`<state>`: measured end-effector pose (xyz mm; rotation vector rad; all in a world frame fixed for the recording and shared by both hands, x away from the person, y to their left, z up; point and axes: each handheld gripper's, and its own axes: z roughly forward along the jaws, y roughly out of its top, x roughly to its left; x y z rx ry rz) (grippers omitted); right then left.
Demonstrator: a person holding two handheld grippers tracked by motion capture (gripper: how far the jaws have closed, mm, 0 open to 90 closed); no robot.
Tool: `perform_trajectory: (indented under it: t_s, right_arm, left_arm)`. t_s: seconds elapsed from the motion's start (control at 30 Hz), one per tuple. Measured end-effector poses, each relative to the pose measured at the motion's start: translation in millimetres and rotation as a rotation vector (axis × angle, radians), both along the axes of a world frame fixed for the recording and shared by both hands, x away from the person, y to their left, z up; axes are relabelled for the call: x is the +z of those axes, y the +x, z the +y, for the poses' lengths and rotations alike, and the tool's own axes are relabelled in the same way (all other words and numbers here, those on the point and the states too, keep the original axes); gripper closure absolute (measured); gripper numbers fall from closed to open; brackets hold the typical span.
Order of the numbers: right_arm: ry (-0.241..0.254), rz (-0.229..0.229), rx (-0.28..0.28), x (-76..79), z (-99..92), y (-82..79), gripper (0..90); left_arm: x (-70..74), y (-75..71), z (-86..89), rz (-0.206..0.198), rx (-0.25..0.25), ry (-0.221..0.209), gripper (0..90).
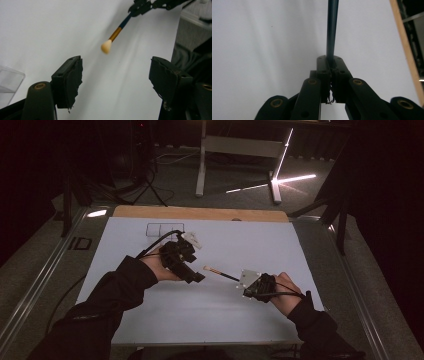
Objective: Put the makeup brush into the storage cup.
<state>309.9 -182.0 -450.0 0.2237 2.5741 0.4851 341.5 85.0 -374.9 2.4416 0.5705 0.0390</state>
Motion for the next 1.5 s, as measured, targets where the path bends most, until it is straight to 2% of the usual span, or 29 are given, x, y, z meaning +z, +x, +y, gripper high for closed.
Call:
perform_trajectory:
  t_s: [0.07,0.13,0.2,0.3,0.33,0.37,0.4,0.5,0.53,0.57,0.63,0.67,0.83,1.0,1.03,1.07,1.1,1.13,1.2,1.27,1.3,1.33,1.4,1.47,1.5]
  right_arm:
    - [0.009,0.026,-0.02,-0.4,-1.4,0.3,85.8]
    - [0.036,0.05,-0.045,-0.4,-2.7,1.4,85.7]
    - [0.07,0.08,-0.074,-0.1,-4.2,1.5,85.8]
    - [0.127,0.119,-0.118,0.1,-6.9,3.3,85.8]
    - [0.127,0.119,-0.118,0.1,-6.9,3.3,85.8]
    - [0.165,0.143,-0.147,-0.1,-8.8,4.6,85.8]
    - [0.178,0.152,-0.154,-0.2,-9.3,4.9,85.7]
    - [0.241,0.192,-0.176,0.5,-10.7,5.9,85.7]
    - [0.241,0.192,-0.176,0.5,-10.7,5.9,85.7]
    - [0.267,0.209,-0.189,1.2,-11.2,6.3,85.7]
    - [0.341,0.262,-0.22,2.2,-12.6,7.6,85.7]
    - [0.37,0.289,-0.223,2.4,-13.4,8.5,85.7]
    - [0.471,0.353,-0.244,3.2,-15.9,12.5,85.8]
    - [0.598,0.456,-0.289,-0.4,-20.1,19.1,85.7]
    - [0.598,0.456,-0.289,-0.4,-20.1,19.1,85.7]
    - [0.651,0.488,-0.306,-3.2,-22.0,21.5,85.7]
    - [0.665,0.492,-0.311,-4.1,-22.1,21.8,85.7]
    - [0.68,0.499,-0.306,-4.8,-22.1,21.9,85.7]
    - [0.697,0.5,-0.306,-6.0,-21.8,21.7,85.7]
    - [0.72,0.489,-0.285,-7.3,-21.6,21.3,85.7]
    - [0.743,0.505,-0.275,-8.2,-22.3,21.8,85.7]
    - [0.787,0.53,-0.249,-9.6,-23.6,22.5,85.7]
    - [0.804,0.527,-0.235,-11.6,-24.1,23.0,85.7]
    - [0.847,0.547,-0.221,-14.2,-25.9,23.7,85.7]
    - [0.844,0.546,-0.219,-15.2,-25.7,23.7,85.7]
  left_arm:
    - [-2.4,-5.2,6.2,-0.021,0.019,-0.022,23.0]
    - [-6.3,-10.2,13.4,-0.031,0.049,-0.072,19.0]
    - [-9.6,-13.1,18.8,-0.034,0.06,-0.097,16.7]
    - [-15.4,-16.4,27.3,-0.018,0.071,-0.129,16.0]
    - [-15.4,-16.4,27.3,-0.018,0.071,-0.129,16.0]
    - [-18.5,-17.6,32.5,-0.007,0.095,-0.16,15.8]
    - [-20.1,-17.4,35.7,0.006,0.099,-0.179,15.8]
    - [-25.0,-18.0,42.3,0.014,0.126,-0.215,15.7]
    - [-25.0,-18.0,42.3,0.014,0.126,-0.215,15.7]
    - [-28.8,-19.4,44.6,-0.012,0.127,-0.22,15.7]
    - [-34.5,-20.5,45.7,-0.022,0.137,-0.232,15.7]
    - [-37.6,-21.0,45.7,-0.017,0.134,-0.241,15.7]
    - [-49.1,-24.0,43.6,-0.013,0.129,-0.291,15.1]
    - [-54.0,-23.8,41.3,0.007,0.142,-0.34,15.2]
    - [-54.0,-23.8,41.3,0.007,0.142,-0.34,15.2]
    - [-55.6,-22.6,41.4,0.017,0.15,-0.365,15.5]
    - [-56.9,-21.4,41.5,0.026,0.152,-0.393,15.8]
    - [-56.9,-21.4,41.5,0.026,0.152,-0.393,15.8]
    - [-57.8,-19.8,41.9,0.029,0.158,-0.437,16.0]
    - [-58.0,-18.3,42.3,0.034,0.151,-0.464,16.2]
    - [-58.1,-18.0,42.0,0.033,0.15,-0.478,16.2]
    - [-58.1,-17.3,41.5,0.031,0.151,-0.483,16.1]
    - [-58.5,-16.2,39.6,0.03,0.152,-0.485,16.0]
    - [-59.7,-15.3,37.8,0.033,0.152,-0.502,16.1]
    - [-60.3,-14.9,37.2,0.03,0.151,-0.512,16.2]
